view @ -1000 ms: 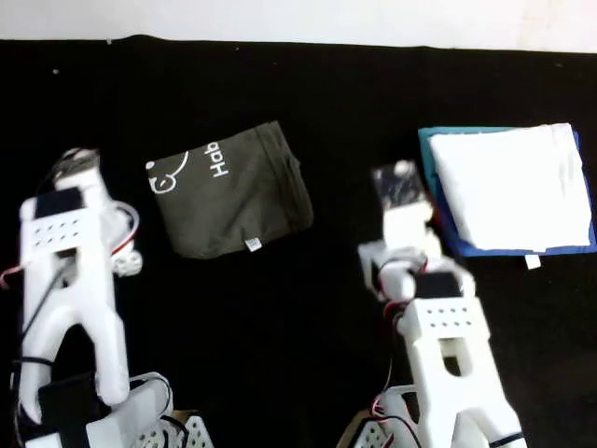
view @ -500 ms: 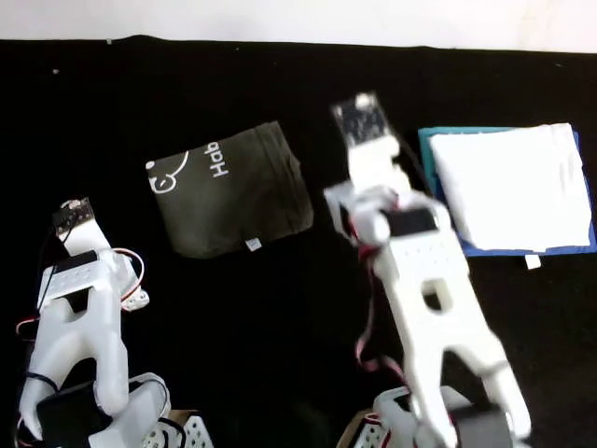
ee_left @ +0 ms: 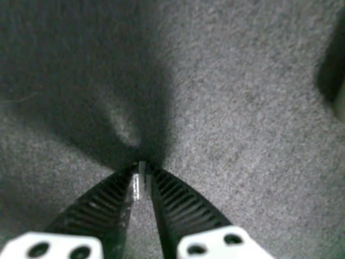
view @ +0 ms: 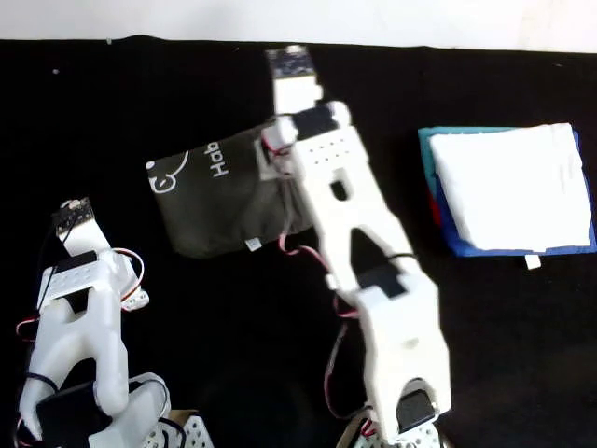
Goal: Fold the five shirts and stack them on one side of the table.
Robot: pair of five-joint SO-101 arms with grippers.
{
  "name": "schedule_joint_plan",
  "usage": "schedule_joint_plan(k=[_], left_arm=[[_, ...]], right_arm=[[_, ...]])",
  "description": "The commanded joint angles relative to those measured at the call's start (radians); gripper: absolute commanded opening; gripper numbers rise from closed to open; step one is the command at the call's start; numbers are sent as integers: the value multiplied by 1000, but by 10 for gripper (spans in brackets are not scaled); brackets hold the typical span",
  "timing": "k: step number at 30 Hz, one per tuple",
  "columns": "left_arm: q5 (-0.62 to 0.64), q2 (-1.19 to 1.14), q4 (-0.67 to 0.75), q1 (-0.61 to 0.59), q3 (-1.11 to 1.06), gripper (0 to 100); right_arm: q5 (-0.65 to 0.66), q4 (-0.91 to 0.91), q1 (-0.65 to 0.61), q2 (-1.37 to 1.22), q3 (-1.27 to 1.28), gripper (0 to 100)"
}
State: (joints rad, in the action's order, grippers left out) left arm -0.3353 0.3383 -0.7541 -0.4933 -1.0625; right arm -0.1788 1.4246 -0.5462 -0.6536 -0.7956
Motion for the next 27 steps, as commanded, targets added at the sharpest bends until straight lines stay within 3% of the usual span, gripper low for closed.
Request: schedule_joint_plan(k=[1,8,27], left_arm=[[2,4,44,-7,-2,14],[2,4,44,-7,-2,14],[2,4,44,-7,-2,14]], right_arm=[[-18,59,-45,-128,-280,322],[-18,79,-39,-338,-486,322],[-15,1,39,-552,-495,316]])
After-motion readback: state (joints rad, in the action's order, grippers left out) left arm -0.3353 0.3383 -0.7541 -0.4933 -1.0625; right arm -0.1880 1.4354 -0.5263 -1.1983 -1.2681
